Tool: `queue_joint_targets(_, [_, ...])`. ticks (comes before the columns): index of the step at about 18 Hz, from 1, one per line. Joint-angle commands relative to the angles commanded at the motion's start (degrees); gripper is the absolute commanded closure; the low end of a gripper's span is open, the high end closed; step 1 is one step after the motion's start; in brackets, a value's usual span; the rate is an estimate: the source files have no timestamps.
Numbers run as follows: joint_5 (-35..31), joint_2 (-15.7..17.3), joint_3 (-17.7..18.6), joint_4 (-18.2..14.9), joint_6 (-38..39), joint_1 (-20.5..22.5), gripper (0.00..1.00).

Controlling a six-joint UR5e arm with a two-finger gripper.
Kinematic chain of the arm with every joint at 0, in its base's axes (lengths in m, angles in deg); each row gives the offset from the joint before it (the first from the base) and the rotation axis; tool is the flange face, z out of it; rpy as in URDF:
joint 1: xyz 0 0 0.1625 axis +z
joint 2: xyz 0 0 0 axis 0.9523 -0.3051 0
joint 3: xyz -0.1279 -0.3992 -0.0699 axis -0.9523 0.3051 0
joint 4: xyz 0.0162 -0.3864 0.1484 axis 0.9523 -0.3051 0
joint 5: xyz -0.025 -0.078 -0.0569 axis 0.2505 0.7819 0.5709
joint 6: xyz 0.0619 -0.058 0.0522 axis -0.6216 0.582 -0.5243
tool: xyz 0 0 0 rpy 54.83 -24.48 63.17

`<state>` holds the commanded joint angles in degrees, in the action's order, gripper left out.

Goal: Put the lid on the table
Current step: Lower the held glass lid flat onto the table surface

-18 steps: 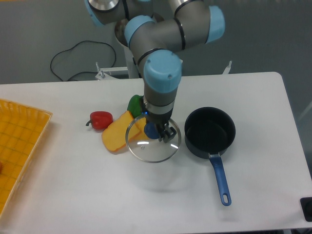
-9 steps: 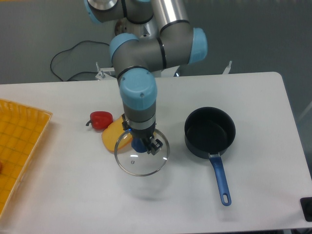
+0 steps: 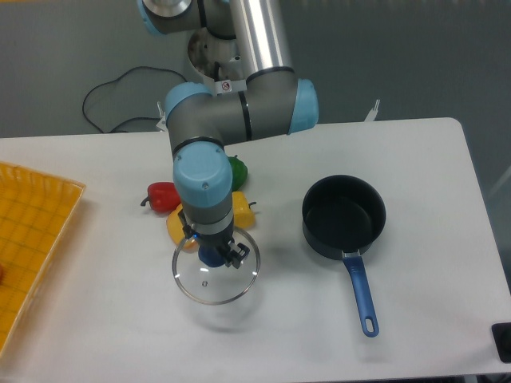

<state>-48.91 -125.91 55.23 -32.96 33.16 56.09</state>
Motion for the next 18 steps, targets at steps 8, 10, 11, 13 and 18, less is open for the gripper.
queue_joint_targets(8, [0.3,-2.1,0.0,2.8,8.0,-1.3,0.56])
queue_joint_targets(10, [0.2,-2.2,0.0,3.0,9.3,-1.4,0.56])
queue_joint_targets(11, [0.2,-2.2,0.1,2.9,9.3,-1.4,0.56])
queue_joint_targets(13, [0.2,-2.6,0.1,3.0,9.4,-1.4,0.55])
queue_joint_targets(18, [-0.1,-4.0,0.0,3.0,9.4,-2.2,0.55])
